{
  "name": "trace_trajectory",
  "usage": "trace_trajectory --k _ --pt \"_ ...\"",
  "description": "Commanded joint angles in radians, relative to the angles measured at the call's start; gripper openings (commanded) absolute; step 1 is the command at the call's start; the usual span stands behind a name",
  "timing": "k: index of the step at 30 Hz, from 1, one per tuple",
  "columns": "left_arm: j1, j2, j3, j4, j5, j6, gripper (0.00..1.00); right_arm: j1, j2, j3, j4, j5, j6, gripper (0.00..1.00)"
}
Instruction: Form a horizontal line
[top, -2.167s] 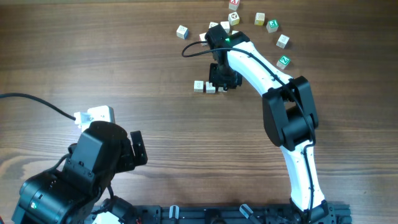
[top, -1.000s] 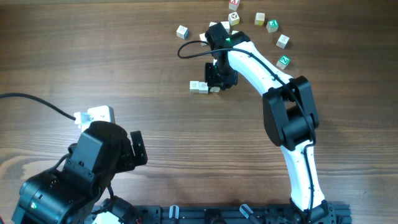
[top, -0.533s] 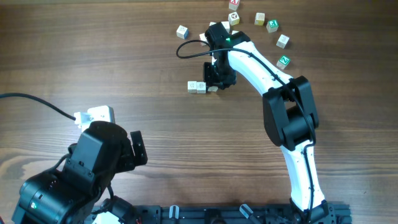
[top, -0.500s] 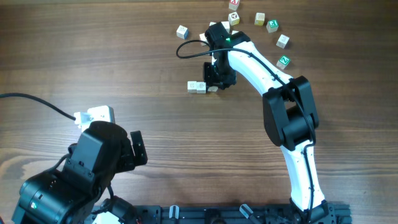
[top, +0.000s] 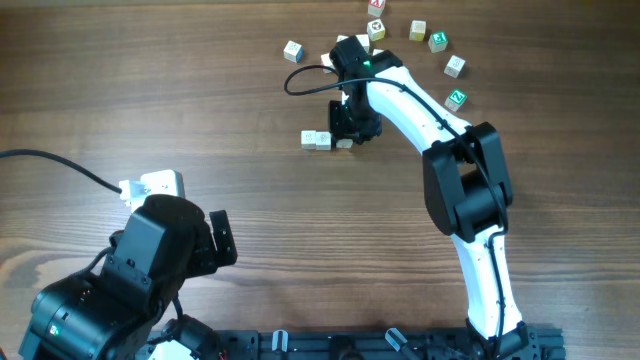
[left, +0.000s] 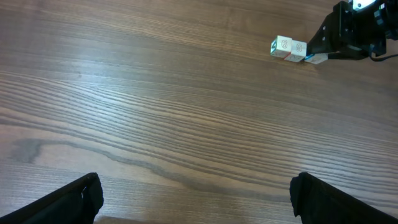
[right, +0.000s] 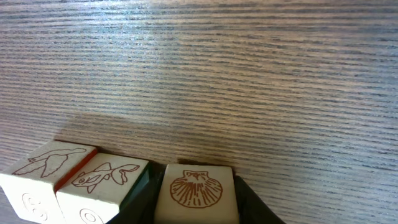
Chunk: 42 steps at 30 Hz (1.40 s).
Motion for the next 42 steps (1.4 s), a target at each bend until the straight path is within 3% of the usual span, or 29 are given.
trace_trajectory --k 1,21,25,30,32,36,39,40,42 --pt "0.006 -0.002 -0.004 0.002 0.005 -0.018 1.0 0.002 0.009 0.021 0.011 -0.056 -0.029 0.3" --pt "0.006 -0.002 -0.004 0.002 0.005 -0.018 1.0 0.002 0.009 0.021 0.04 -0.09 -0.076 0.31" --pt "0.006 -0.002 -0.004 0.002 0.005 -0.018 1.0 0.002 0.009 0.021 0.034 -0.024 -0.077 0.45" --pt "0.006 -0.002 -0.004 0.002 0.005 -0.018 1.0 0.002 0.009 0.021 0.033 0.013 -0.082 0.47" --pt "0.006 -0.002 -0.004 0.002 0.005 -0.018 1.0 0.002 0.009 0.021 0.026 0.024 -0.088 0.46" --pt "0.006 -0.002 -0.004 0.002 0.005 -0.018 1.0 0.002 0.009 0.021 0.016 0.026 -0.137 0.29" --pt "0.006 -0.002 -0.004 0.002 0.005 -0.018 1.0 0.002 0.009 0.021 0.008 0.026 -0.214 0.26" --pt "0.006 -0.002 -0.004 0.003 0.005 -0.018 1.0 0.002 0.009 0.021 0.006 0.026 -0.233 0.26" --pt "0.006 -0.002 -0.004 0.002 0.005 -0.018 1.0 0.002 0.009 0.021 0.001 0.026 -0.244 0.4"
